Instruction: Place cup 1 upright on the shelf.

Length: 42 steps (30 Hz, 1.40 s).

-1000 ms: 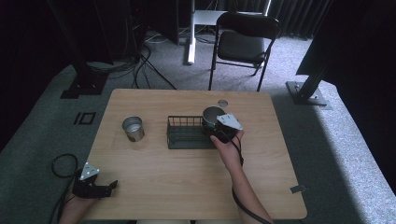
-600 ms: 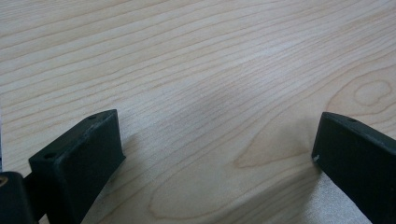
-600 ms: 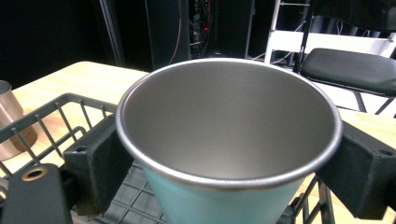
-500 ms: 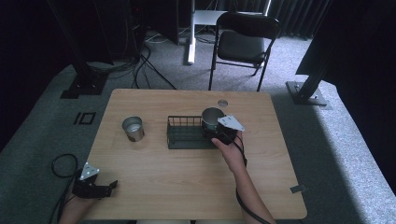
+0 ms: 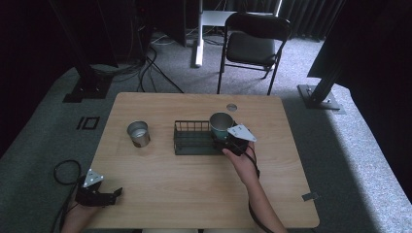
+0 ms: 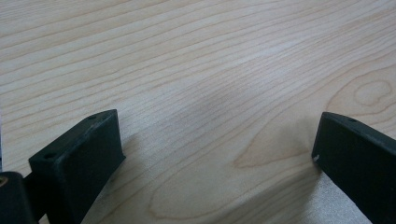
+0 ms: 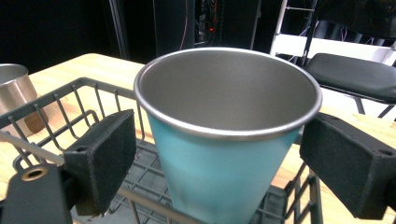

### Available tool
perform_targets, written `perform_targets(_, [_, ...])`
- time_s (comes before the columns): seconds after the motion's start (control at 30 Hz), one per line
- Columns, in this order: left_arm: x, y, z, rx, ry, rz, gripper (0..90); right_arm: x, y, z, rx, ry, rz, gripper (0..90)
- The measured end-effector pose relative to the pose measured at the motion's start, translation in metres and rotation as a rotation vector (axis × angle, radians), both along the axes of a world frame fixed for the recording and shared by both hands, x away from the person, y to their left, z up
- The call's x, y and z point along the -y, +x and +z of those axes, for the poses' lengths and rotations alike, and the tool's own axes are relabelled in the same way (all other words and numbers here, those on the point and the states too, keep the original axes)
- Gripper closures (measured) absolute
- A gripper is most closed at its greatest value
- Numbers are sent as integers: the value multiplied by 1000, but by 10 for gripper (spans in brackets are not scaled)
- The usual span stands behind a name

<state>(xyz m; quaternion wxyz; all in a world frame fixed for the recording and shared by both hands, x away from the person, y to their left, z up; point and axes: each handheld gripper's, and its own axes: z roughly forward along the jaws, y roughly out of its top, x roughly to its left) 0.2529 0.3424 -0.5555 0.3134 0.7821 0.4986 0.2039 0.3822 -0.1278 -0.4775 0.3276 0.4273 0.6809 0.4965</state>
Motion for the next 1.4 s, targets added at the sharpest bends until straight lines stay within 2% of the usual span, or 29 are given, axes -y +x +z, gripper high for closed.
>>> perform_targets(0.33, [0,0,0,0,0,0,23,11,-10,-1,2,9,0,108])
perform_targets(0.6, [0,0,0,0,0,0,23,20,-21,-6,5,27,27,108])
perform_targets(0.73, [0,0,0,0,0,0,23,26,-25,-8,1,6,29,108])
perform_targets(0.9, [0,0,0,0,0,0,23,36,-31,-8,-5,9,21,108])
perform_targets(1.17, [0,0,0,0,0,0,23,55,-38,-14,-35,8,1,109])
perform_targets(1.4, [0,0,0,0,0,0,22,69,-44,-22,-70,18,46,109])
